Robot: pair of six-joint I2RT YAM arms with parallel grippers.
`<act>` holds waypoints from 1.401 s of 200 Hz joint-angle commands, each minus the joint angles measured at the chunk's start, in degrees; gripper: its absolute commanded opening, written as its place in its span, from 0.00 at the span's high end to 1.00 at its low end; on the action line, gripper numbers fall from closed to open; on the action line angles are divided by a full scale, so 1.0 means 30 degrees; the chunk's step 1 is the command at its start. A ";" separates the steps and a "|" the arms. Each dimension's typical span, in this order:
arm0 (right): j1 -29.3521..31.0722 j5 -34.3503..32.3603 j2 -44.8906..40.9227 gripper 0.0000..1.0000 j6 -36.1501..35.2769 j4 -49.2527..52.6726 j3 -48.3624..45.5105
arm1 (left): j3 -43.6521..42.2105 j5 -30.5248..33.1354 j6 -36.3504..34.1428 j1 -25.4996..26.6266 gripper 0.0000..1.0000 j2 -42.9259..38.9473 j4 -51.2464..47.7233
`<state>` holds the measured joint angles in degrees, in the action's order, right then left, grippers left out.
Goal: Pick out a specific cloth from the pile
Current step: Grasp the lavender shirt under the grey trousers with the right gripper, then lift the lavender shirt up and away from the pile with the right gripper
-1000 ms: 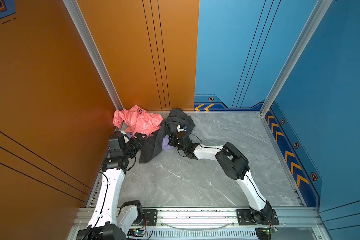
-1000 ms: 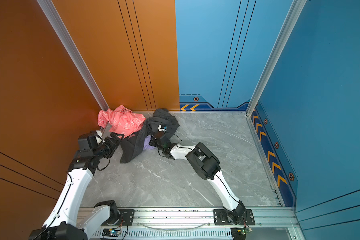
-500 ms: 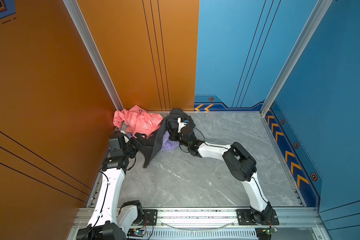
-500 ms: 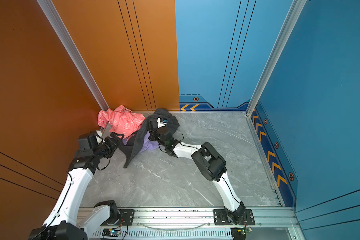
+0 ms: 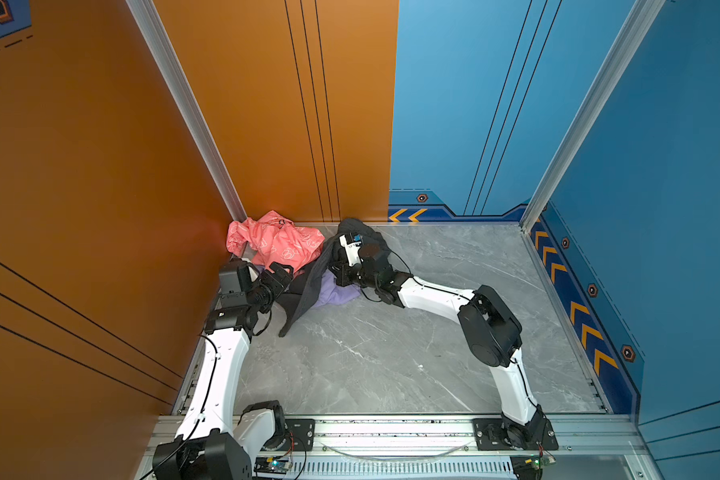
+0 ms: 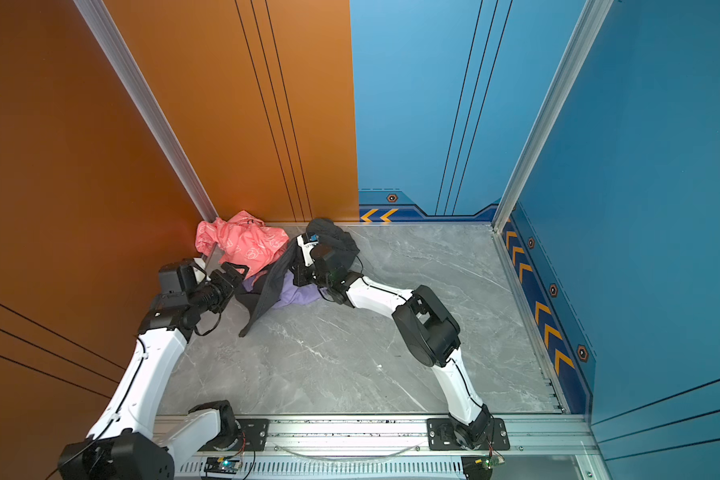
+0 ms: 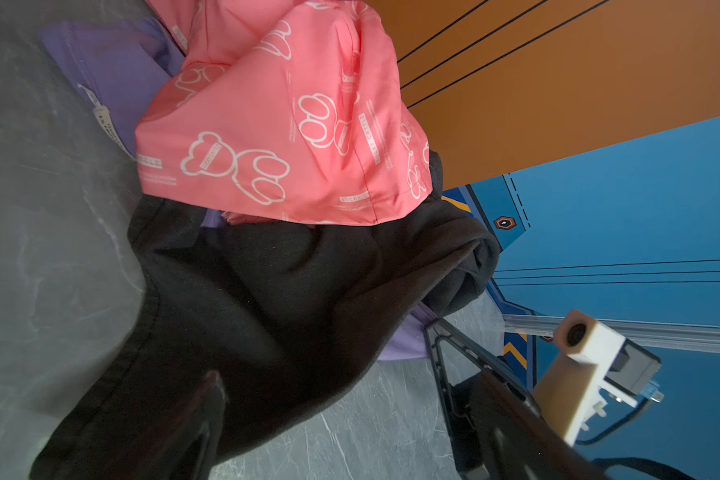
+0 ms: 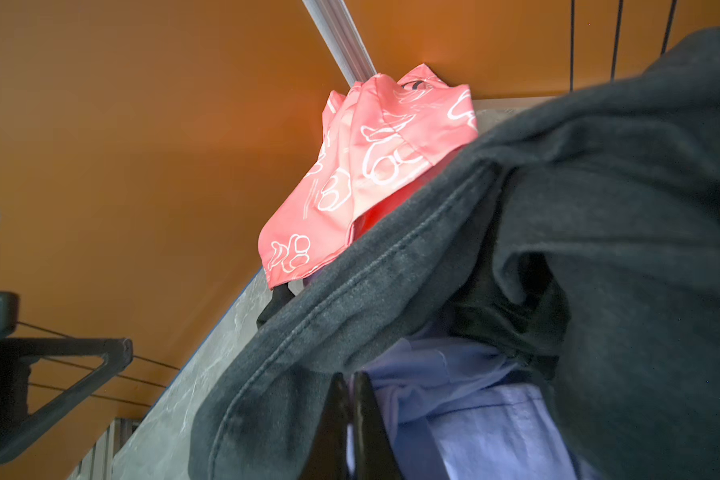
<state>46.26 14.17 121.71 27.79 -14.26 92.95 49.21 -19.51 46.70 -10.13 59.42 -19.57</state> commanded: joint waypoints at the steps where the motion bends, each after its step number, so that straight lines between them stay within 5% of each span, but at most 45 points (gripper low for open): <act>1: -0.0148 0.1164 -0.1961 1.00 -0.2443 0.2161 0.1721 | 0.0388 0.0365 -0.0391 0.0044 0.06 -0.0001 -0.0273; 67: -0.0398 0.0651 -0.2598 1.00 -0.6470 0.8329 0.5430 | 0.0433 0.0581 -0.0273 0.0169 0.07 -0.0057 -0.0273; 200: -0.0577 -0.2447 -0.3565 1.00 -0.8967 0.8387 0.9745 | 0.0267 0.1072 0.0179 0.0768 0.07 0.0238 0.0518; 280: -0.1458 -0.3765 -0.5230 1.00 -1.1398 0.9378 0.9257 | -0.0071 0.1395 0.0342 0.0901 0.07 -0.0017 0.0942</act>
<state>43.13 5.69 110.65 -2.20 14.48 119.74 49.19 -16.49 47.59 -7.79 59.99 -17.74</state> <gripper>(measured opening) 0.048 0.933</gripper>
